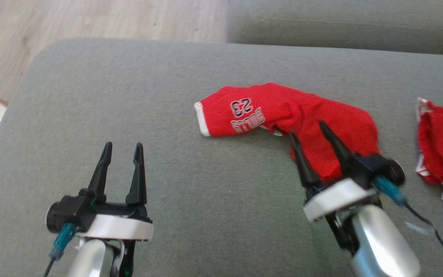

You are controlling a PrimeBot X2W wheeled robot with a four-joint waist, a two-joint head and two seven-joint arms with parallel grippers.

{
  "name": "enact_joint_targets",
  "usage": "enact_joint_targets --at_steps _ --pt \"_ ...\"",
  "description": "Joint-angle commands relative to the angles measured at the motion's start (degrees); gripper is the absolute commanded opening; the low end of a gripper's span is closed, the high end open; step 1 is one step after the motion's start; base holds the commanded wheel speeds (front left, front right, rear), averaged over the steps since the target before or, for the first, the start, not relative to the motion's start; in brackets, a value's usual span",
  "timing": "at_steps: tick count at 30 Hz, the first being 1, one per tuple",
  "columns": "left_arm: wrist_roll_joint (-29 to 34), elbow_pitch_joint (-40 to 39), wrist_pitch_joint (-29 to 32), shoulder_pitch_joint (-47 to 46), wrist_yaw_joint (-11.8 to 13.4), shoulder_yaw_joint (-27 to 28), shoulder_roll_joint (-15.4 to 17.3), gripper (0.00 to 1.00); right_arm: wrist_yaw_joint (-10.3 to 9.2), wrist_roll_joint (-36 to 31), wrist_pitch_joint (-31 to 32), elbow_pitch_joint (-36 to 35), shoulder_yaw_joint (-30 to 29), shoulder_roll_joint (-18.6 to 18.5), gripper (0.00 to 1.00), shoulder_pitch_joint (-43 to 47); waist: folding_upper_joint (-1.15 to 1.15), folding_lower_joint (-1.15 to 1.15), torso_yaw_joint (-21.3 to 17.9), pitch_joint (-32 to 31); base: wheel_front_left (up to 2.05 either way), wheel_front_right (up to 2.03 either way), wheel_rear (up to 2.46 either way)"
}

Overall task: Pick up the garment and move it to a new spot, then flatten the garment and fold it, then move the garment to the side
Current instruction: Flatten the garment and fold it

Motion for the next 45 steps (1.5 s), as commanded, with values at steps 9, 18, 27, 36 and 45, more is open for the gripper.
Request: enact_joint_targets --at_steps 9,18,27,36,45 --pt "1.0 1.5 -0.5 -5.6 -2.3 0.8 -2.0 1.00 -0.05 -2.7 13.5 10.6 6.5 -3.5 1.00 -18.7 0.00 0.00 9.4 5.4 0.00 0.00 0.00" --pt "-1.9 2.7 -0.5 -6.5 -2.6 -1.8 -2.4 1.00 -0.05 -1.5 23.8 29.2 8.1 -6.9 1.00 -32.2 0.00 0.00 15.9 7.3 0.00 0.00 0.00" --pt "-4.5 1.6 -0.5 -7.9 -1.1 -3.9 -2.5 1.00 -0.05 4.8 33.8 39.3 18.1 -9.1 1.00 -38.3 0.00 0.00 17.4 10.1 0.00 0.00 0.00" --pt "-6.7 0.9 -0.5 -9.1 0.0 -4.9 -2.5 1.00 -0.05 18.8 34.1 33.1 28.9 -15.2 0.00 -44.6 0.00 0.00 15.8 11.2 0.00 0.00 0.00" --pt "-5.4 0.9 -0.5 -8.7 0.1 -3.4 -2.5 1.00 -0.05 23.2 18.5 30.1 32.6 -14.1 0.00 -52.8 0.00 0.00 13.6 7.7 0.00 0.00 0.00"
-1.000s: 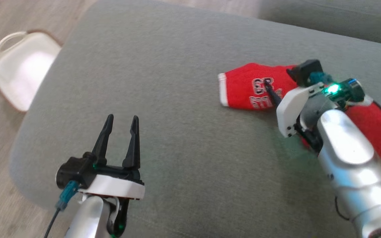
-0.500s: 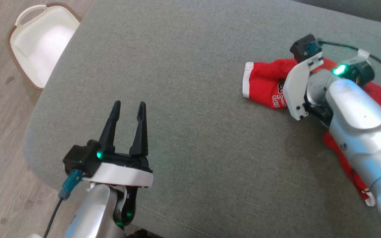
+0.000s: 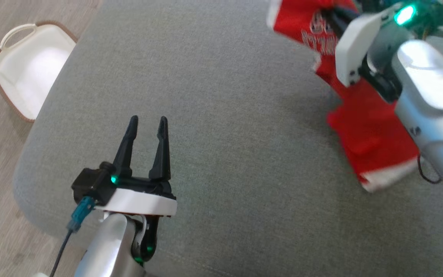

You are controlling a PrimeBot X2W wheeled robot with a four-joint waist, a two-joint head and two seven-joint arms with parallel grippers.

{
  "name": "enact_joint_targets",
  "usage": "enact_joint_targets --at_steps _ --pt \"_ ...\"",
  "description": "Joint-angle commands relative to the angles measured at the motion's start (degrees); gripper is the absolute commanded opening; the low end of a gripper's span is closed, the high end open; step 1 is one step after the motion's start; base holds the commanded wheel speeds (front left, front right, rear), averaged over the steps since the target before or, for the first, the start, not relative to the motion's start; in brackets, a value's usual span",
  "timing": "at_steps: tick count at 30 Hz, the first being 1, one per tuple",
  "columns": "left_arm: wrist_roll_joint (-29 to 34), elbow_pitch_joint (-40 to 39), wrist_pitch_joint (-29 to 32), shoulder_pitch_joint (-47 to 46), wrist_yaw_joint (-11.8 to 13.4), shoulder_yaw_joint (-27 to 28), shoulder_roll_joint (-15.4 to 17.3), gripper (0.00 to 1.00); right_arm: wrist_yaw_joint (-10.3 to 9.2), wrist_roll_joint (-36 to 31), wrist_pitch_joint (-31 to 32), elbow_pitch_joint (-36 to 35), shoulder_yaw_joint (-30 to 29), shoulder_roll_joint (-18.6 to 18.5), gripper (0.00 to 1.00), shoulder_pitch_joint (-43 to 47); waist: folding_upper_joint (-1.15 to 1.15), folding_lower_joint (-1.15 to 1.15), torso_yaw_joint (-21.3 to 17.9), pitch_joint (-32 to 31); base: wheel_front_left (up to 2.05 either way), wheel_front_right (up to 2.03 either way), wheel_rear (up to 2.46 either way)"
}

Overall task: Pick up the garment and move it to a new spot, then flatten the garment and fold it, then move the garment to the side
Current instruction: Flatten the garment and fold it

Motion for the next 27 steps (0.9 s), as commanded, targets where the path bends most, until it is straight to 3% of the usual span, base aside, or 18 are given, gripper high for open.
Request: enact_joint_targets --at_steps 1,8,14,21,27 --pt "0.6 -1.7 -0.5 -1.0 0.2 2.2 0.5 1.00 -0.05 0.1 -2.7 -1.6 0.3 1.7 0.00 -2.5 0.00 0.00 -0.4 -0.8 0.00 0.00 0.00" --pt "2.0 -1.3 -0.5 0.6 -0.1 2.8 0.5 1.00 -0.05 -2.3 -19.8 2.5 -3.1 4.7 0.00 -11.4 0.00 0.00 -0.9 -3.7 0.00 0.00 0.00" --pt "3.4 -1.9 -0.5 2.2 -0.2 5.5 0.5 1.00 -0.05 -3.3 -24.2 3.1 -9.0 4.0 0.00 -13.4 0.00 0.00 -3.0 -5.3 0.00 0.00 0.00" --pt "4.8 -2.4 -0.5 3.5 -0.7 6.4 0.5 1.00 -0.05 -3.7 -24.3 -1.7 -16.8 -0.6 0.00 0.8 0.00 0.00 -6.7 -6.9 0.00 0.00 0.00" --pt "5.7 -2.3 -0.5 4.0 -1.0 6.8 0.5 1.00 -0.05 -2.7 -24.2 -0.1 -23.2 -2.1 0.00 15.4 0.00 0.00 -9.5 -7.7 0.00 0.00 0.00"
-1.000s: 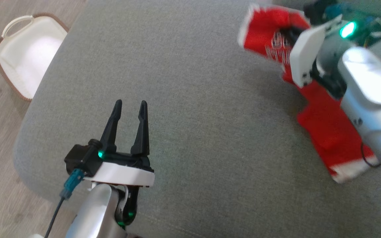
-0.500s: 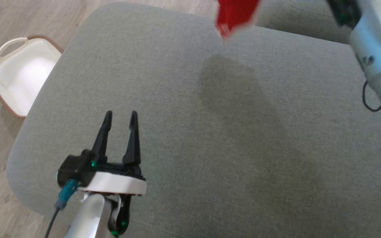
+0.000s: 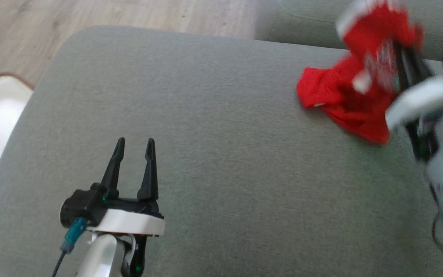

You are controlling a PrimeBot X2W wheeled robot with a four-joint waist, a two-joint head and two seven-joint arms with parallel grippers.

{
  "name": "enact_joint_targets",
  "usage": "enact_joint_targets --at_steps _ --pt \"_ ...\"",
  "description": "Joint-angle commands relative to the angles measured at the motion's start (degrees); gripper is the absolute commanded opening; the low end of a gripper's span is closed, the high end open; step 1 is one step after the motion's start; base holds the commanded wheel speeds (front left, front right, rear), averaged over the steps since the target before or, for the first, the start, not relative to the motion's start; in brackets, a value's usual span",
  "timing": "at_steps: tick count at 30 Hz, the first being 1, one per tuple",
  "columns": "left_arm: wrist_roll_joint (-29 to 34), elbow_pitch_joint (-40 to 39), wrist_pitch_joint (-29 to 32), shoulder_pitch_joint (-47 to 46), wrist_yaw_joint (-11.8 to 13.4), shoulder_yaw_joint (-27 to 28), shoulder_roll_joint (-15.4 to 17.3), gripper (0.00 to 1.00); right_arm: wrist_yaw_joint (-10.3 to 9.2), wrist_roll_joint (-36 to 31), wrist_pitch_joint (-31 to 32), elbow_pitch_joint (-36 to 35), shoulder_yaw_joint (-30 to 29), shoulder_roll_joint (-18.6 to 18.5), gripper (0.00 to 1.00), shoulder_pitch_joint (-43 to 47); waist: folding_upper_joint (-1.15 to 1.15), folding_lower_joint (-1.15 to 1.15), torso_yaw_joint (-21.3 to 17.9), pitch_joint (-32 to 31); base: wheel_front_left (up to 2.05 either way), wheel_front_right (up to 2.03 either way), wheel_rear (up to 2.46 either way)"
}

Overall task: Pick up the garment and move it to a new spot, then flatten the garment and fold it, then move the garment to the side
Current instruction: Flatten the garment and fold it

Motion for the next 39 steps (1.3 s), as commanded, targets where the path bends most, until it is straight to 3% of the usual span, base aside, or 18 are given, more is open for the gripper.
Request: enact_joint_targets --at_steps 1,8,19,20,21,22,29,39 --pt "0.5 -1.9 -0.5 -1.3 0.0 2.4 0.4 1.00 -0.05 0.1 -0.1 -1.7 -0.1 -0.1 0.00 -1.3 0.00 0.00 -1.1 -0.4 0.00 0.00 0.00" --pt "1.5 -1.5 -0.5 -1.4 -0.6 3.2 0.4 1.00 -0.05 -3.2 0.2 -1.6 -7.2 2.4 0.00 8.5 0.00 0.00 -4.9 -0.3 0.00 0.00 0.00" --pt "1.7 -1.4 -0.5 -1.1 -0.8 4.1 0.4 1.00 -0.05 -9.2 1.9 -10.9 -16.5 11.8 0.00 21.1 0.00 0.00 -8.5 -0.7 0.00 0.00 0.00" --pt "1.7 -1.4 -0.5 -1.1 -0.8 4.4 0.4 1.00 -0.05 -9.9 2.3 -12.3 -17.1 12.6 0.11 22.5 0.00 0.00 -9.0 -0.7 0.00 0.00 0.00" --pt "1.8 -1.4 -0.5 -1.1 -0.8 4.6 0.4 1.00 -0.05 -10.7 2.6 -13.6 -18.1 13.2 0.69 23.8 0.00 0.00 -9.4 -0.6 0.00 0.00 0.00" --pt "1.9 -1.5 -0.5 -1.1 -0.8 4.8 0.4 1.00 -0.05 -11.3 2.9 -14.8 -19.2 13.8 1.00 25.1 0.00 0.00 -9.9 -0.6 0.00 0.00 0.00" --pt "2.6 -1.5 -0.5 -1.1 -1.2 5.4 0.4 1.00 -0.05 -14.0 5.1 -24.1 -24.1 16.7 1.00 30.7 0.00 0.00 -13.0 -0.5 0.00 0.00 0.00" --pt "2.5 -1.5 -0.5 -1.4 -1.6 5.3 0.4 1.00 -0.05 -14.8 2.2 -41.9 -22.6 17.2 1.00 31.3 0.00 0.00 -14.5 -1.5 0.00 0.00 0.00"
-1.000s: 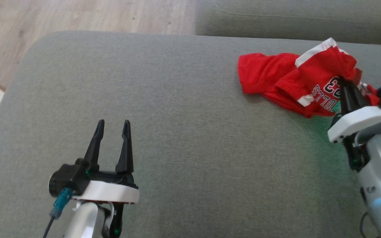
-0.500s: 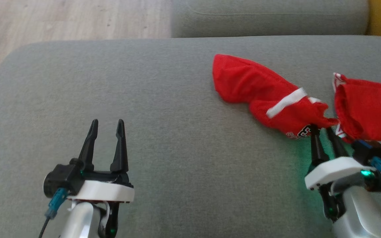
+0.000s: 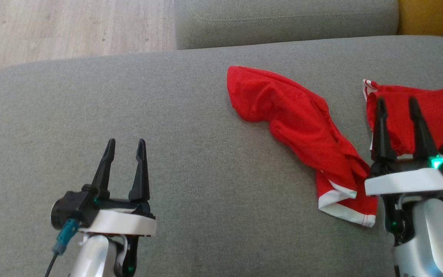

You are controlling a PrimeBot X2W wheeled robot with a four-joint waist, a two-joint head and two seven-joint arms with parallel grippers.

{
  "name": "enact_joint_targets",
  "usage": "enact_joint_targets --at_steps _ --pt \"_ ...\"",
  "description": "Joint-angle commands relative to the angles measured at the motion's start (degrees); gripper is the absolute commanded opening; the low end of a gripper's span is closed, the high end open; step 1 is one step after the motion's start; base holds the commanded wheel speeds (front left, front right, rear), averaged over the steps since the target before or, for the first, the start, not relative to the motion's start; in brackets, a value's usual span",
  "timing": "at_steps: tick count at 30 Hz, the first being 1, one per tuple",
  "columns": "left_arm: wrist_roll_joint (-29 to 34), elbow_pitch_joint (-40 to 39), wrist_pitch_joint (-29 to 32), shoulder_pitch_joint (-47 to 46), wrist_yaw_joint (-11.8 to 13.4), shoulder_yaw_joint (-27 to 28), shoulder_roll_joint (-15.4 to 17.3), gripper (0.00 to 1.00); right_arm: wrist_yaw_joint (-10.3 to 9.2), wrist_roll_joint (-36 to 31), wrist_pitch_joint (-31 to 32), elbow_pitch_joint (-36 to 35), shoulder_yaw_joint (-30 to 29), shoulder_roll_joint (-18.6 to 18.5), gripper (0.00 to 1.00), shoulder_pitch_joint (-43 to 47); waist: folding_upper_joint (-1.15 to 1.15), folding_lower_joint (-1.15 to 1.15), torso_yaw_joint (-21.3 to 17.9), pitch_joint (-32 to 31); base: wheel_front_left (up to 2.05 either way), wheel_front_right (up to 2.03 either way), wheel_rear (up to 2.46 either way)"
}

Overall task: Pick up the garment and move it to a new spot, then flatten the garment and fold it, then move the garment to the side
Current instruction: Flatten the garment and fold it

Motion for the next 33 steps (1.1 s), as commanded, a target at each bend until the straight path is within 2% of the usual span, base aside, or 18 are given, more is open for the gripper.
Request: enact_joint_targets --at_steps 1,7,14,22,27,28,33 --pt "0.2 -1.9 -0.5 -1.8 -0.1 1.9 0.4 1.00 -0.05 -0.5 -0.9 -4.4 2.5 0.2 1.00 -1.3 0.00 0.00 0.1 -0.3 0.00 0.00 0.00" --pt "0.2 -2.3 -0.5 -1.5 -0.1 1.9 0.4 1.00 -0.05 0.1 -1.8 -9.3 6.6 0.3 1.00 0.7 0.00 0.00 0.6 -0.8 0.00 0.00 0.00" --pt "0.1 -2.7 -0.5 -1.0 -0.2 1.6 0.4 1.00 -0.05 -0.5 -2.1 -6.4 11.0 0.3 1.00 3.7 0.00 0.00 1.5 -0.9 0.00 0.00 0.00" --pt "0.4 -2.7 -0.5 -1.7 -0.3 1.0 0.4 1.00 -0.05 -0.9 -2.5 -5.2 11.8 0.3 1.00 1.7 0.00 0.00 3.7 0.7 0.00 0.00 0.00" --pt "-0.2 -2.5 -0.5 -2.5 -0.3 0.2 0.4 1.00 -0.05 -4.5 3.2 -1.6 12.1 0.1 1.00 -2.5 0.00 0.00 6.0 2.6 0.00 0.00 0.00" --pt "-0.6 -2.3 -0.5 -3.0 -0.4 -0.4 0.4 1.00 -0.05 -6.0 6.0 0.9 12.1 0.0 1.00 -5.0 0.00 0.00 7.1 3.5 0.00 0.00 0.00" --pt "-1.6 -1.7 -0.5 -4.2 -0.3 -2.1 0.4 1.00 -0.05 -12.7 11.5 9.0 10.3 -0.8 1.00 -12.0 0.00 0.00 10.3 5.2 0.00 0.00 0.00"
